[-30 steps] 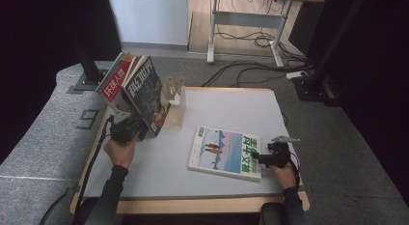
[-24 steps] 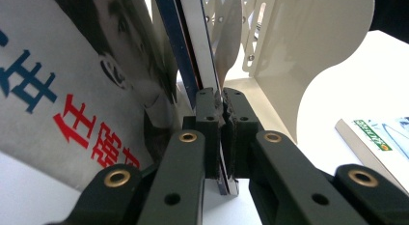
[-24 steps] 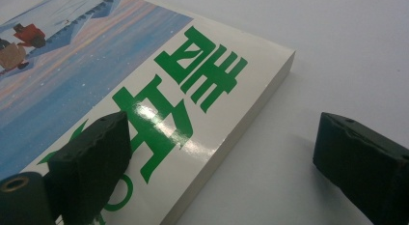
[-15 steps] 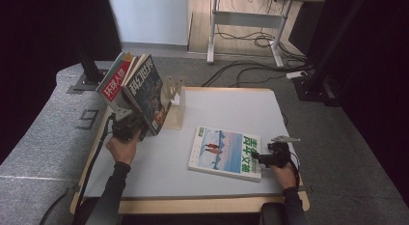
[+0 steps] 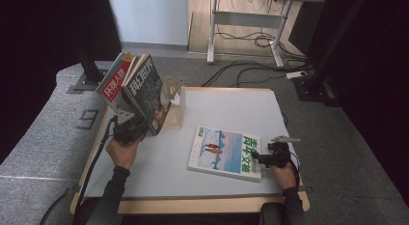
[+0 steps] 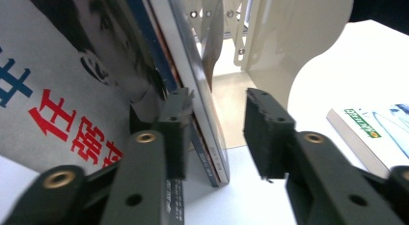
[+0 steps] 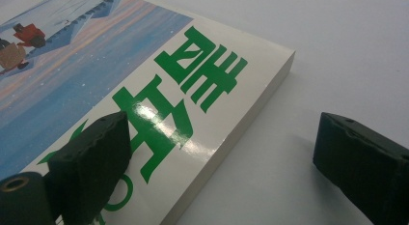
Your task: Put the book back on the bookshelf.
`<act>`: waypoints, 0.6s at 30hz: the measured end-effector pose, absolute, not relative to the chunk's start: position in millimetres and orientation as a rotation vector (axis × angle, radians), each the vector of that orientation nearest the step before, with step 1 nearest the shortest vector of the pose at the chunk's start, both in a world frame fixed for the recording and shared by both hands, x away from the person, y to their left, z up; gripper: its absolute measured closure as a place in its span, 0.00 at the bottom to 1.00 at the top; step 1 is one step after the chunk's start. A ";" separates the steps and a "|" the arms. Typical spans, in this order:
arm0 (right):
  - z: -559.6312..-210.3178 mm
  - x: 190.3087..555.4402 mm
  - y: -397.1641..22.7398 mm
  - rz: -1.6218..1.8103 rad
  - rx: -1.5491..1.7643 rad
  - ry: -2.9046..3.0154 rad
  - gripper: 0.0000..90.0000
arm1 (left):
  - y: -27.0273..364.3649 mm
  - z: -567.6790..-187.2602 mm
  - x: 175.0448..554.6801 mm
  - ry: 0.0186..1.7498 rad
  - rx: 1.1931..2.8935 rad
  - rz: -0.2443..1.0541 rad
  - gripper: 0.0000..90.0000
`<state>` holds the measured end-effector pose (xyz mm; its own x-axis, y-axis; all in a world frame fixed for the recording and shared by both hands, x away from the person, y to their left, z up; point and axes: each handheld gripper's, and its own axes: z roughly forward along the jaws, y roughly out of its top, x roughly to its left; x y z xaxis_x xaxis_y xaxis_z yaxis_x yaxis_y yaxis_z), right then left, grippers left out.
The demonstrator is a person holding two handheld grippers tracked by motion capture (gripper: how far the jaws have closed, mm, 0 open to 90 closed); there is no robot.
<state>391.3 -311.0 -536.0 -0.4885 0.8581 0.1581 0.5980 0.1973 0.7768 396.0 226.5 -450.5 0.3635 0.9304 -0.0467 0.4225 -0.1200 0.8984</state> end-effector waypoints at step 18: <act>-536.0 391.3 -310.9 1.180 1.376 2.166 0.06 | 204.6 -463.7 375.9 0.985 1.865 0.387 0.23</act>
<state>391.3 -310.9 -536.0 -0.4877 0.8586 0.1579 0.5981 0.1968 0.7769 375.9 204.6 -463.7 0.6241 0.7679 -0.1440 0.4652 -0.2172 0.8581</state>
